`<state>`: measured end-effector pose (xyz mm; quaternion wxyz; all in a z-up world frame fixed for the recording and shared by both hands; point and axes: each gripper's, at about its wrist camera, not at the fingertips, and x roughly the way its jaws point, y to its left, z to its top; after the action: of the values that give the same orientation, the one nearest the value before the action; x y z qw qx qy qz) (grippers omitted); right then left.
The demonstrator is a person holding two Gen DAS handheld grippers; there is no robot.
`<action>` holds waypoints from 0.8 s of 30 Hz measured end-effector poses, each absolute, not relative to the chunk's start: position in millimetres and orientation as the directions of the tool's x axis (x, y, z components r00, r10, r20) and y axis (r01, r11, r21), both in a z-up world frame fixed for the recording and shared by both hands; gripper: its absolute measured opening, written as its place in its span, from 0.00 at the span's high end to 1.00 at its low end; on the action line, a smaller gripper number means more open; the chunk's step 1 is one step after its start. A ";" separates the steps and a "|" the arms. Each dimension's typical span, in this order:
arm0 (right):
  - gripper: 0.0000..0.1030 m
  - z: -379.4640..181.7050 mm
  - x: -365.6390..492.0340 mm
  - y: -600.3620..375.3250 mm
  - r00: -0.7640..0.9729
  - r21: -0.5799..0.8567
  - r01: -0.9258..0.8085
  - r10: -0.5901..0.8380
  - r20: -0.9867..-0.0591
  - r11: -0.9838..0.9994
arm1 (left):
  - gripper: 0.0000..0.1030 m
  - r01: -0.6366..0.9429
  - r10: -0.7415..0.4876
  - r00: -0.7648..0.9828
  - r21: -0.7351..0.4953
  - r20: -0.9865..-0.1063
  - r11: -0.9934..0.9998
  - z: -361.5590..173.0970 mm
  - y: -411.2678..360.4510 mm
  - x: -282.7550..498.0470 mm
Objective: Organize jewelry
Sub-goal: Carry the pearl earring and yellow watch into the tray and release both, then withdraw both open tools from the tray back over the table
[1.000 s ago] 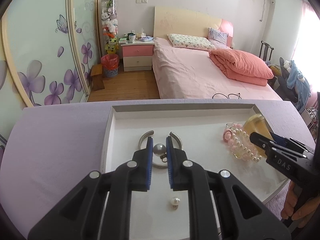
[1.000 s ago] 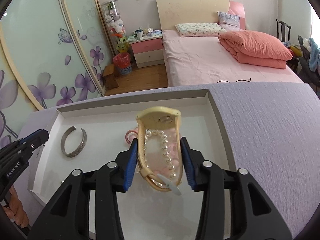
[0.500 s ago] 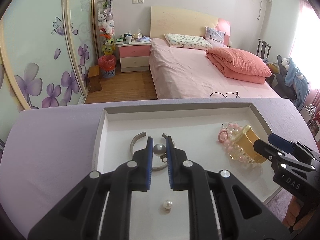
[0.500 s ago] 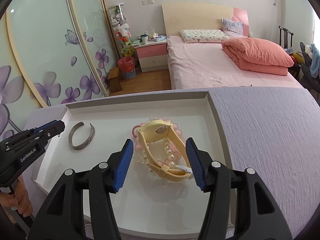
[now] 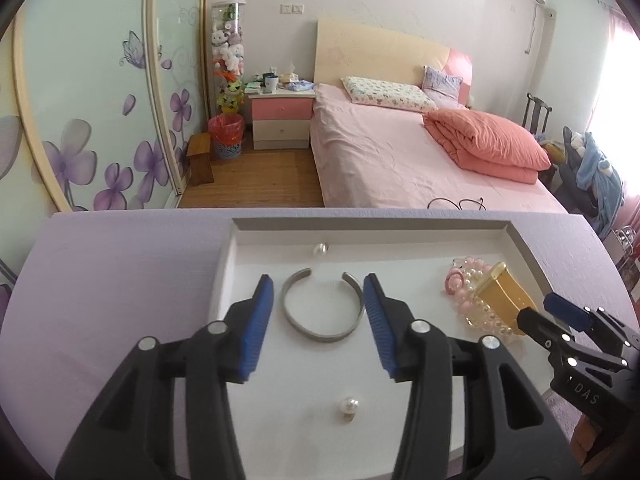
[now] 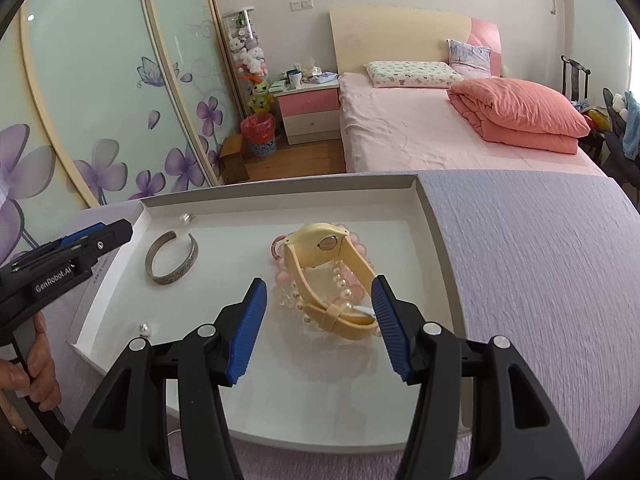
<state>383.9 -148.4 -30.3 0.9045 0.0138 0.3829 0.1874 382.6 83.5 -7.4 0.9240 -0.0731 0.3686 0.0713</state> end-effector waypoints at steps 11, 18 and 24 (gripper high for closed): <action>0.45 -9.2 328.8 -159.7 0.657 0.203 -0.348 0.393 -0.643 0.915 | 0.44 -0.230 0.113 0.744 -0.095 -0.658 0.969 16.5 111.0 314.8; 0.45 -9.4 275.8 -162.2 0.649 0.211 -0.378 0.421 -0.634 0.901 | 0.39 -0.250 0.147 0.751 -0.071 -0.644 0.966 19.1 119.8 244.3; 0.46 -22.4 235.3 -160.9 0.631 0.196 -0.404 0.427 -0.647 0.894 | 0.35 -0.254 0.156 0.746 -0.060 -0.647 0.965 7.8 119.6 188.8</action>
<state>235.3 -160.9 -22.4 0.9030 0.0162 0.3625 0.2301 188.8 119.6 7.8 0.9316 -0.0721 0.3389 0.1100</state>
